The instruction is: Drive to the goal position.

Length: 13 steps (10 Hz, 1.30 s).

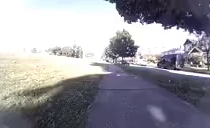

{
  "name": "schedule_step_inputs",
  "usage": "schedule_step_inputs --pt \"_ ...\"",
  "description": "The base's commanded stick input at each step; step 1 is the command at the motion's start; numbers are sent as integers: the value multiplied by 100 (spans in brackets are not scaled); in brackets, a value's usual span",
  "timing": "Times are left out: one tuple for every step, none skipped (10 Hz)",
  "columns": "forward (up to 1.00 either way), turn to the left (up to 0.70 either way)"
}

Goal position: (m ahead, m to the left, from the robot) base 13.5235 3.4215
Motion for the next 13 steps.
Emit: schedule_step_inputs --pt "8 0" --pt "8 0" --pt "8 0" --pt "8 0" --pt "7 0" --pt "7 0" --pt "8 0" --pt "8 0" --pt "7 0" --pt "8 0" --pt "8 0" --pt "7 0" --pt "7 0"
